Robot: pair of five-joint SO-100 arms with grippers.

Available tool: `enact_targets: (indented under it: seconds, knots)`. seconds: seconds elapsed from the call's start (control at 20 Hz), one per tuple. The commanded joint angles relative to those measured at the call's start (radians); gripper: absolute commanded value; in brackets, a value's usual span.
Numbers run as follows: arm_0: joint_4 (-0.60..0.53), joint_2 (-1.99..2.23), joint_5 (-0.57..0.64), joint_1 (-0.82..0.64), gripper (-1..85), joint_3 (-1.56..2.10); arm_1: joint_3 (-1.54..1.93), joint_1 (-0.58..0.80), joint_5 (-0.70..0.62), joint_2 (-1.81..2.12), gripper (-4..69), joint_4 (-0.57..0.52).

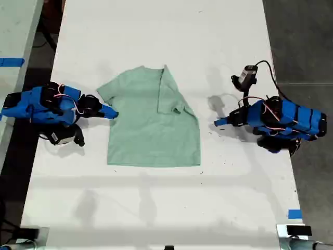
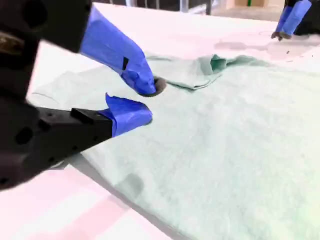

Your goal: Fold t shirt

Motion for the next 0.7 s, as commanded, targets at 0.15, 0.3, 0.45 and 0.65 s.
enact_targets:
  seconds: [0.15, 0.3, 0.45, 0.65]
  knots:
    - [0.003, 0.009, 0.094, -0.218, -0.3, 0.032, 0.058, 0.012, -0.072, 0.009, 11.0, 0.002]
    - [-0.003, 0.009, 0.100, -0.207, -0.3, 0.012, 0.058, 0.012, -0.072, 0.009, 11.0, 0.002]
    - [0.029, -0.035, 0.158, -0.225, -0.3, -0.152, 0.058, 0.012, -0.072, 0.009, 11.0, 0.002]
    - [0.123, -0.624, 0.252, -0.356, -0.3, -0.574, 0.058, 0.012, -0.072, 0.009, 11.0, 0.002]
